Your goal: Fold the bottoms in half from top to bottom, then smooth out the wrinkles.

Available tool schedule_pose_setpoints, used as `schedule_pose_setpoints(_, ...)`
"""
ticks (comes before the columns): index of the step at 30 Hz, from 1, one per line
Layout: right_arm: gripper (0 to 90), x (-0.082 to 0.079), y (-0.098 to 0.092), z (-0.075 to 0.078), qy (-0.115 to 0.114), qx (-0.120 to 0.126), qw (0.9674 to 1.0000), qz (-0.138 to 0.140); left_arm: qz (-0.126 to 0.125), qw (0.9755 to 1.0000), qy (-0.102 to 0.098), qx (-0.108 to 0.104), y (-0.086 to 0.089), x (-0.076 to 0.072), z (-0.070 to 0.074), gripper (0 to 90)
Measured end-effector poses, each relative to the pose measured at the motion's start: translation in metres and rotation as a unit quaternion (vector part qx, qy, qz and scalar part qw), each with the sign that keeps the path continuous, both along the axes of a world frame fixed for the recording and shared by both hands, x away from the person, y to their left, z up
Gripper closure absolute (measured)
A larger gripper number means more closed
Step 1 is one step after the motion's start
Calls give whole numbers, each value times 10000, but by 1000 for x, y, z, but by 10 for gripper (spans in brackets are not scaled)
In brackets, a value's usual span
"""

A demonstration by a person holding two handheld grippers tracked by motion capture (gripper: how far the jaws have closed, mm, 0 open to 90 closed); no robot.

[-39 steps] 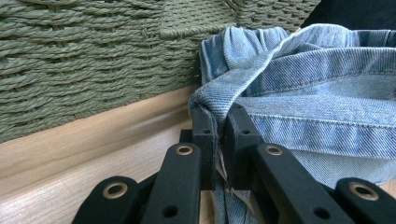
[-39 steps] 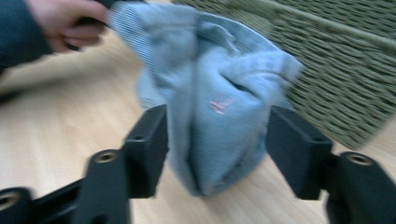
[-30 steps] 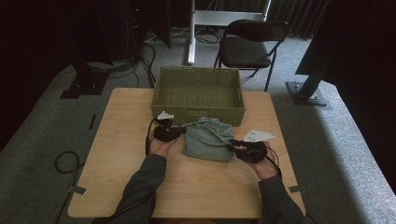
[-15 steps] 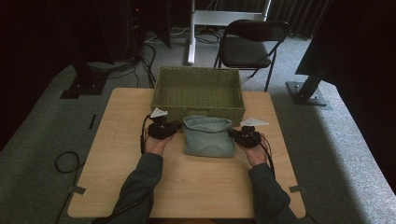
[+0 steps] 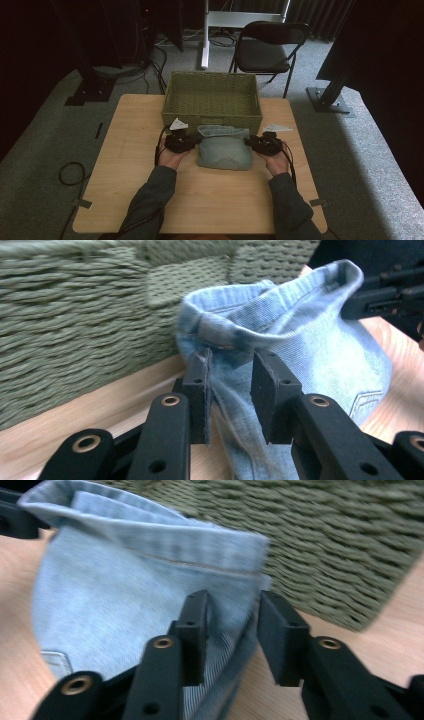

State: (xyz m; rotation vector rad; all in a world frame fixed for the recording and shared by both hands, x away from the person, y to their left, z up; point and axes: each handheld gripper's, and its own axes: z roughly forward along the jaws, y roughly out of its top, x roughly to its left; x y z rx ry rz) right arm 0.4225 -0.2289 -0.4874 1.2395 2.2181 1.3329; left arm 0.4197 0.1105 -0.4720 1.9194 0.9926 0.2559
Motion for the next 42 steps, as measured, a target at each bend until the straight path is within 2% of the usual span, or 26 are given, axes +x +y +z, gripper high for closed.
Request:
schedule_pose_setpoints(2,662,0,3,3,-62,-123,9999,72,79,10000,3,-17,-2,4,0,687)
schedule_pose_setpoints(4,757,0,4,5,-145,-263,9995,12,216,9997,51,-91,-2,10,0,687)
schedule_pose_setpoints(6,805,2,2,6,-91,-191,9998,-69,360,9993,53,-70,-2,16,1,688)
schedule_pose_setpoints(8,820,3,1,7,-77,-180,9998,-101,448,9989,72,-72,0,20,1,688)
schedule_pose_setpoints(10,829,4,1,6,-57,-267,9996,-104,495,9987,42,-63,2,21,2,687)
schedule_pose_setpoints(12,827,3,1,5,-74,-321,9994,-90,503,9987,-17,-20,3,19,4,684)
schedule_pose_setpoints(16,818,3,0,5,-58,-313,9995,-68,492,9986,-142,-96,5,14,10,674)
schedule_pose_setpoints(24,807,4,-1,5,-39,-339,9994,-55,126,9988,-434,-167,-9,-3,21,658)
schedule_pose_setpoints(28,805,4,-1,4,-24,-348,9994,-50,-326,9981,-509,-128,-23,-12,22,662)
schedule_pose_setpoints(32,804,5,-1,4,-19,-358,9993,-51,-805,9955,-468,175,-42,-12,15,685)
schedule_pose_setpoints(34,793,5,-1,4,-11,-368,9993,-69,-796,9944,-505,488,-50,-6,10,688)
schedule_pose_setpoints(35,781,5,-1,5,-18,-385,9992,-84,-726,9948,-455,553,-51,-1,7,696)
schedule_pose_setpoints(37,770,4,0,6,-34,-416,9991,-94,-670,9956,-398,519,-52,4,4,705)
schedule_pose_setpoints(38,761,3,0,7,-64,-436,9990,-105,-603,9958,-390,570,-52,10,1,705)
schedule_pose_setpoints(42,684,-4,2,18,-349,-406,9985,-82,-517,9961,-335,636,-54,19,-4,724)
